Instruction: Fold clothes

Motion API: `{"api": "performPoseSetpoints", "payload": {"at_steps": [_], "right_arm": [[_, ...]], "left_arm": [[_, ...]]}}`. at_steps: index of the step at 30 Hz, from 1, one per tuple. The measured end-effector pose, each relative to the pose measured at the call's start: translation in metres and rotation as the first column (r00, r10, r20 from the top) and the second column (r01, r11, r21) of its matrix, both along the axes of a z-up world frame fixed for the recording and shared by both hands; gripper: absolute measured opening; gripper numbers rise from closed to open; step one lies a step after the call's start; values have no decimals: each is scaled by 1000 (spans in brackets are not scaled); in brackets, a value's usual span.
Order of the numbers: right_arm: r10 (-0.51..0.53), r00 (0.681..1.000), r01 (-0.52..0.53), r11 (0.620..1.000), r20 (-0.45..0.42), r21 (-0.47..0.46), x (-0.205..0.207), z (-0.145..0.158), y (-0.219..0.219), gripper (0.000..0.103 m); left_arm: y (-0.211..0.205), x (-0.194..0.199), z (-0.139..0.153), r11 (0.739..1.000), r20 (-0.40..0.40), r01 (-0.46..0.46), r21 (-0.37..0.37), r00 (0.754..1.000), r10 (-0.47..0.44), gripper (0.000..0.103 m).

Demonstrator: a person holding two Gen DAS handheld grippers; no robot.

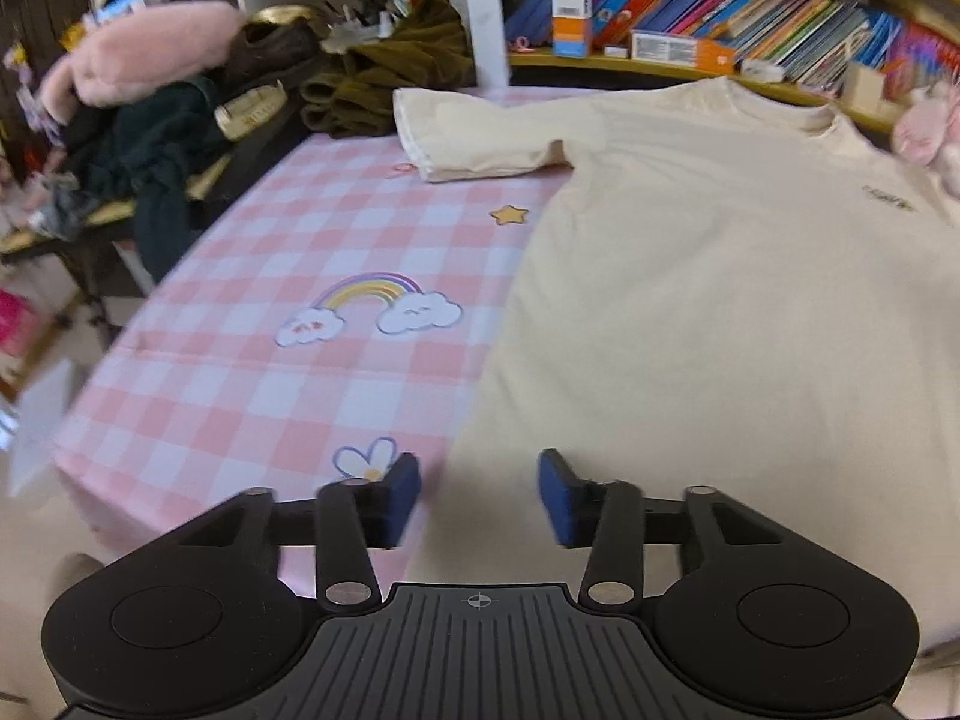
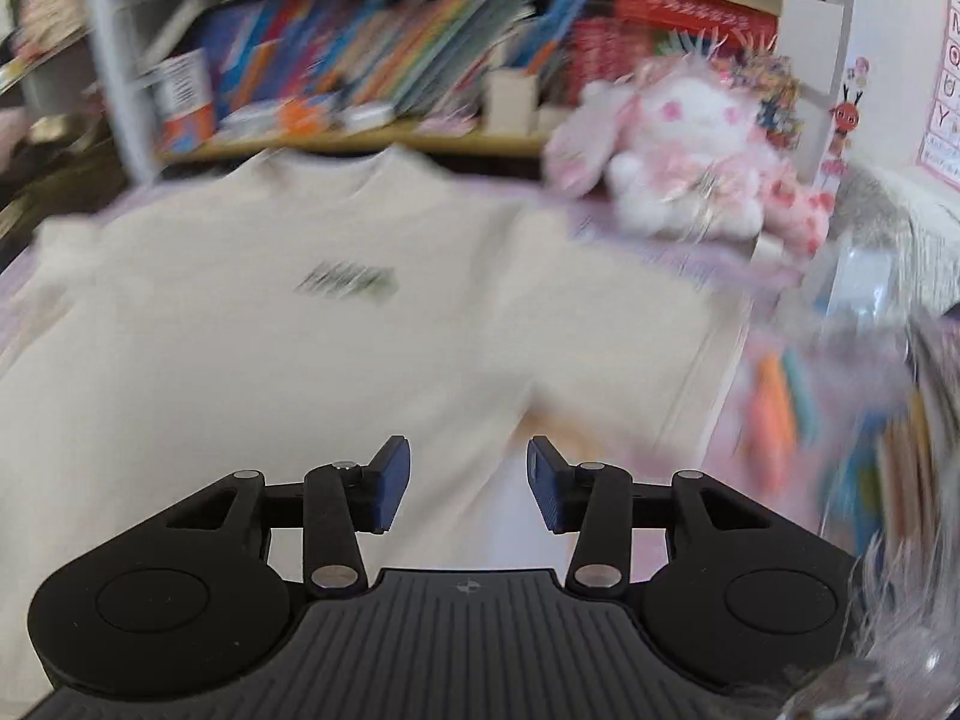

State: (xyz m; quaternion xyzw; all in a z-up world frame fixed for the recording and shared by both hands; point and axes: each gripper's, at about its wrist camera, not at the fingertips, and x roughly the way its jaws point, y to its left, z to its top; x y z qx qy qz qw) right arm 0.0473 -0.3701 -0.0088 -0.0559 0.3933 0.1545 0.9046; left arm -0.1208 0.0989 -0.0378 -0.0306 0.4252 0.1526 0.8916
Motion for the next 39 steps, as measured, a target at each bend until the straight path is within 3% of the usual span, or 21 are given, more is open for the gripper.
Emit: {"api": "performPoseSetpoints", "payload": {"at_steps": [4, 7, 9, 12, 15, 17, 22, 26, 32, 37, 39], "right_arm": [[-52, 998, 52, 998, -28, -30, -76, -6, 11, 43], [-104, 991, 101, 994, -79, -39, -115, -18, 13, 43], [-132, 984, 128, 991, -116, -42, -134, -29, 14, 42], [-160, 980, 152, 986, -115, -75, -150, -44, 21, 35], [-170, 980, 164, 984, -102, -62, -154, -45, 20, 9], [-190, 977, 183, 981, -100, -70, -154, -45, 18, 7], [-239, 967, 230, 969, -93, -91, -155, -44, 11, 7], [-196, 975, 185, 977, -107, -101, -158, -43, 22, 7], [-222, 969, 213, 973, -107, -89, -160, -43, 25, 8], [-213, 974, 206, 975, -83, -79, -161, -34, 36, 23], [-202, 977, 197, 978, -67, -70, -162, -28, 43, 29]], "left_arm": [[11, -10, -1, 999, 16, 38, 4, 999, -38, 34], [21, -14, -1, 997, 25, 72, -35, 997, -71, 22], [28, -15, -1, 993, 29, 97, -74, 995, -95, 5], [25, -18, -1, 989, 29, 121, -89, 993, -119, 0], [19, -25, 0, 985, 31, 124, -122, 992, -121, 0], [11, -33, 1, 978, 28, 142, -153, 990, -139, 0], [6, -36, 1, 972, 34, 171, -159, 985, -168, 1], [15, -37, 1, 966, 45, 195, -171, 981, -190, 1], [16, -37, 0, 966, 52, 204, -157, 979, -198, 2], [16, -38, 6, 973, 63, 187, -138, 982, -180, 10], [14, -41, 13, 974, 95, 189, -127, 979, -178, 24]]}}
